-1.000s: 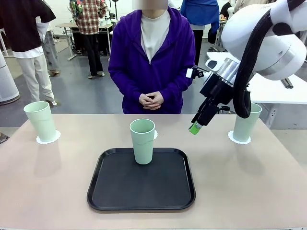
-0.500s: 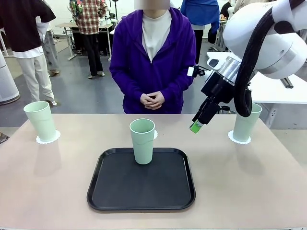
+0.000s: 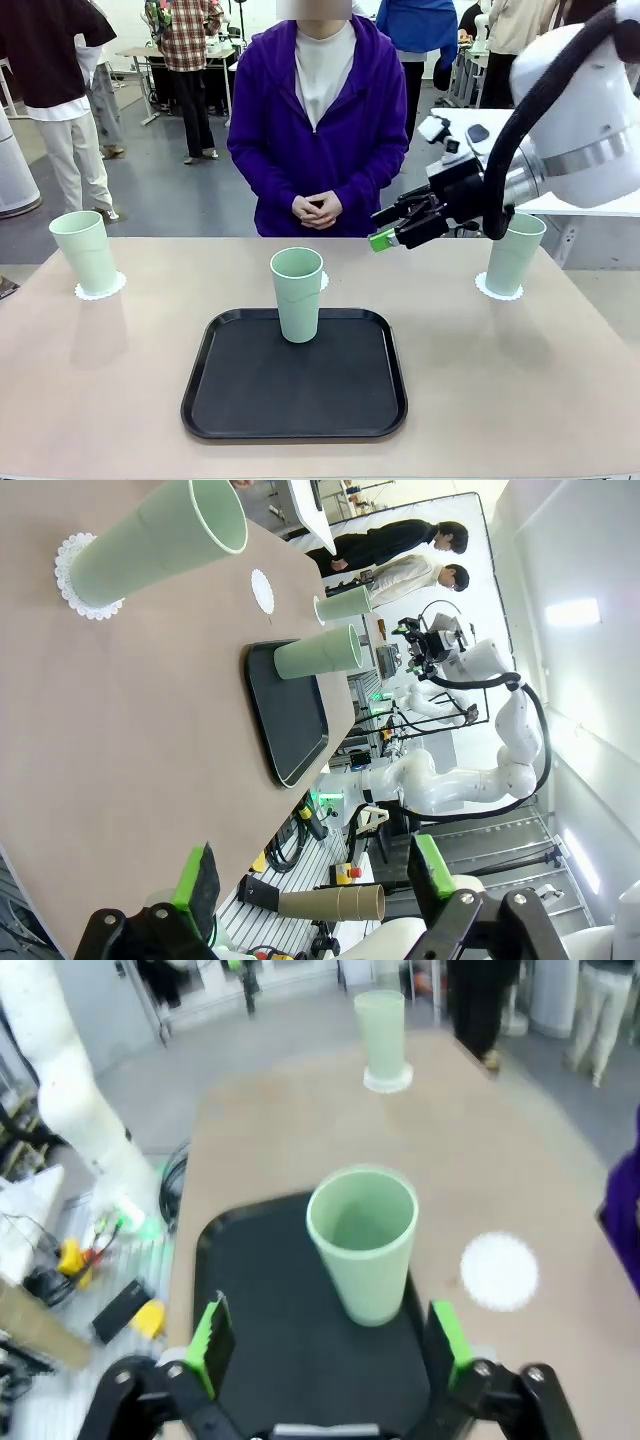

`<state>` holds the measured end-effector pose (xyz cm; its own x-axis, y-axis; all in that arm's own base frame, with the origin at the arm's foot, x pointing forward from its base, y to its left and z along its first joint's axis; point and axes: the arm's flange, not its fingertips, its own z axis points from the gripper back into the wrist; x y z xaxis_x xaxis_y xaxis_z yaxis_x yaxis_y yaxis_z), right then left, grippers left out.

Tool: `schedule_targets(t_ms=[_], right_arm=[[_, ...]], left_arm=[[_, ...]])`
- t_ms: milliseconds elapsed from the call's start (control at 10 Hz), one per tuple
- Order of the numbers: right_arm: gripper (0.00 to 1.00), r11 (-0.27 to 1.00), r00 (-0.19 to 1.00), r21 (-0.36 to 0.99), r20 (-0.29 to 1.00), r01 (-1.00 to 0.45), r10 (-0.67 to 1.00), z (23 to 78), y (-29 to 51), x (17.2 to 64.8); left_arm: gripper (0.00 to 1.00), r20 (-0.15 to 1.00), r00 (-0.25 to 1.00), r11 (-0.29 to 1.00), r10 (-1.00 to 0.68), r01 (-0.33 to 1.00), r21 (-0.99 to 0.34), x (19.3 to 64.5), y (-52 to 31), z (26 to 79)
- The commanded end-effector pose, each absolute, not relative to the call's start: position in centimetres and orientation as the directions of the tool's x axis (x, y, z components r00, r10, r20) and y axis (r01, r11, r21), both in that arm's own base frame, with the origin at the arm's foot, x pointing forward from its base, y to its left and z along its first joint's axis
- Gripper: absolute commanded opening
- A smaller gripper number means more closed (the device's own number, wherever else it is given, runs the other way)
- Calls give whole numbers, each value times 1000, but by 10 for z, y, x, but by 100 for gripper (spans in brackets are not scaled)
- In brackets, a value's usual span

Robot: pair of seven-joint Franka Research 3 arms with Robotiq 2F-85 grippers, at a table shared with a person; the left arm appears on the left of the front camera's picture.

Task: Place coasters on the table and set cups on them.
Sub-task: Take one Reusable plastic cup from the Flat Tray and place it on a coaster set by the human.

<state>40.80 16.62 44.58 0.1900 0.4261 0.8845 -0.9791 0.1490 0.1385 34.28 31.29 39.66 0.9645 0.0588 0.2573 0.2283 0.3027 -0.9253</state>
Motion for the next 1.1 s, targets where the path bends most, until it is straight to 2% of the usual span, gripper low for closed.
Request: schedule_targets(t_ms=[0, 200, 700, 1000], right_arm=[[100, 24, 80, 77, 973, -997, 215, 409, 154, 399], [100, 35, 84, 80, 989, -996, 118, 380, 152, 410], [100, 6, 177, 180, 963, -984, 203, 318, 184, 430], [100, 32, 194, 192, 953, -981, 233, 301, 191, 438]], left_arm=[[100, 260, 964, 306, 61, 230, -924, 342, 314, 398], [100, 260, 964, 306, 61, 230, -924, 342, 314, 398], [100, 260, 964, 306, 61, 230, -924, 342, 314, 398], [100, 260, 964, 306, 61, 230, -924, 342, 314, 398]])
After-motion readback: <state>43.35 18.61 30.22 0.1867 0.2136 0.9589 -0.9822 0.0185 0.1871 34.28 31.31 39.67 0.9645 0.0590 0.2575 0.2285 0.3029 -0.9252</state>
